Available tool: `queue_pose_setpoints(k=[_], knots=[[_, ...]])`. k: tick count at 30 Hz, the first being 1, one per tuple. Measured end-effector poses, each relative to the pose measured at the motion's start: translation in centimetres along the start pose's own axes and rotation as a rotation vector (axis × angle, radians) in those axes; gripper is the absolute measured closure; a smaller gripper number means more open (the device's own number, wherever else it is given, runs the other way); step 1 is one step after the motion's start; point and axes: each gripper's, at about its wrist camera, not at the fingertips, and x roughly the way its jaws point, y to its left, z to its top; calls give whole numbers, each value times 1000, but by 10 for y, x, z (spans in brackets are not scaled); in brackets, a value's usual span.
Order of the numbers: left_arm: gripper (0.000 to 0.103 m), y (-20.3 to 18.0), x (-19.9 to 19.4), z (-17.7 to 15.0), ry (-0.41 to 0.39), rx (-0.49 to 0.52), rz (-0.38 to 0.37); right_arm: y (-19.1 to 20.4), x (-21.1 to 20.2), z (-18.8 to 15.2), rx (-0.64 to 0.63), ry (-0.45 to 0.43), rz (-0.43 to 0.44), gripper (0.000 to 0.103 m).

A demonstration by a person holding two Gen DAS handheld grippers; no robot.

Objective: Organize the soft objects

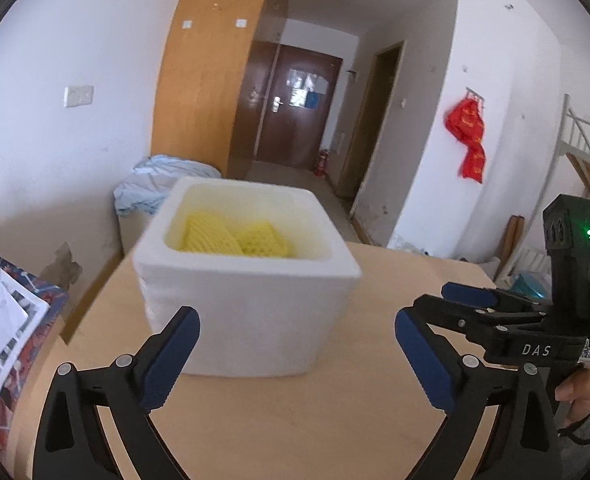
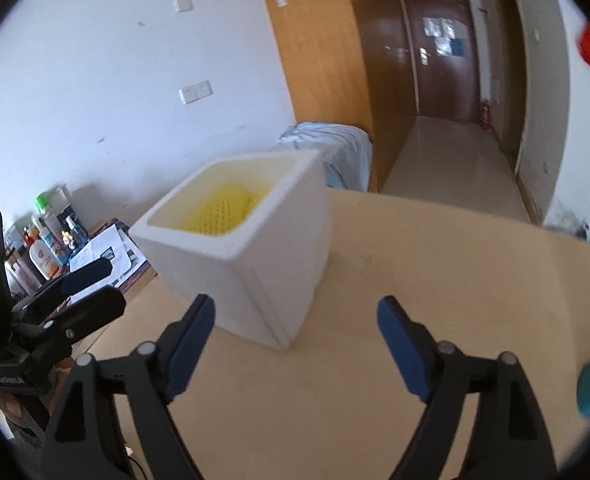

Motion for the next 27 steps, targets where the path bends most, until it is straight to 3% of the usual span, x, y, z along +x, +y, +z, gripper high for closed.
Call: queue_pose_setpoints(k=[5,14,23,27], knots=[[5,-18,-1,-16,33,19,-35,-7,-15,-29,9,11,-93,12],[5,-55,-5,-47,77,60,-84,-21,-56,-69,70,-47,-173,12],[5,-84,-20,-68,73,100,-115,-39,-93,-103,142,-114,-250,12],[5,-91,-30,-73,56,105,-131,-43,-110,-114,183,-149,-241,12]])
